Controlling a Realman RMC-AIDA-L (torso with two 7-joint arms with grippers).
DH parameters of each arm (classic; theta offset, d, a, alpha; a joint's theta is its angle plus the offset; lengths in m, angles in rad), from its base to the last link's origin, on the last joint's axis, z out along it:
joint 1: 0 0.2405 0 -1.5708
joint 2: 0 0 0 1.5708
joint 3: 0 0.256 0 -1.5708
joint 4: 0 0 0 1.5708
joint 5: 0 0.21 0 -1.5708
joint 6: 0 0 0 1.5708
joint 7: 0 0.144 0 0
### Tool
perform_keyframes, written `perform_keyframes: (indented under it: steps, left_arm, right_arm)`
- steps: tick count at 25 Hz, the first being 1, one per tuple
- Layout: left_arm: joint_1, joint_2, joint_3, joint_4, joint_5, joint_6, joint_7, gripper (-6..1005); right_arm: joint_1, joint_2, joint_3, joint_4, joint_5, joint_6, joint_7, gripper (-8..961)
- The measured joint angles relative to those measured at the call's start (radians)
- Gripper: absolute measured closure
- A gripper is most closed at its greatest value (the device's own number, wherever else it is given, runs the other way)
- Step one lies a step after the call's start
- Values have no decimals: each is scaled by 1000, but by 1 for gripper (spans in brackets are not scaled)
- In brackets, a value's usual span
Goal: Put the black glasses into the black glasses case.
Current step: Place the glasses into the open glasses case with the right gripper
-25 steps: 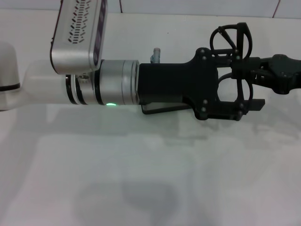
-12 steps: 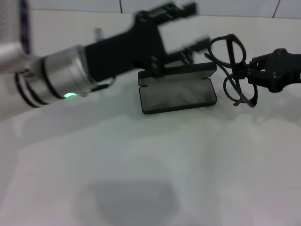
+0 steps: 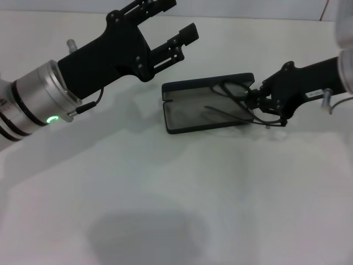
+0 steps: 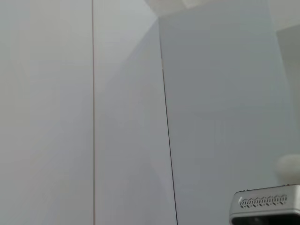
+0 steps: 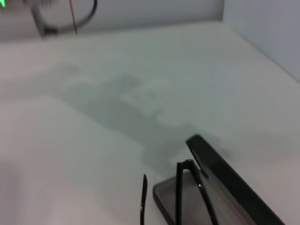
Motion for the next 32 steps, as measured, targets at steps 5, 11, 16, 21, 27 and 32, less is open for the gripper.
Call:
perform_keyframes:
  steps: [5,11,16,21,27,32]
  left_arm:
    - [1,0,0,-3,-5,-7,0,299]
    - [-5,-3,1,-3,-8,-21,0,299]
    - [-7,-1,1,-3,-9,-22,0,299]
    - [-9,0,1,-3,-9,-24,-8,299]
    - [-19,-1,0,-3,-15,-38,-14,299]
    - [-26,-2,0,-3,-24,-48,-28,299]
  right_arm:
    - [11,4,-135,-80,-91,85,70,860]
    - [32,7,-212,-89,-151,171,92,860]
    - [33,9,-291,-103,-176,226,95,860]
    - [10,12,-379,-122,-193,318,104,860]
    - [-19,12,-448,-141,-201,415,105,860]
    - [-31,12,-496,-139,-210,481,105,860]
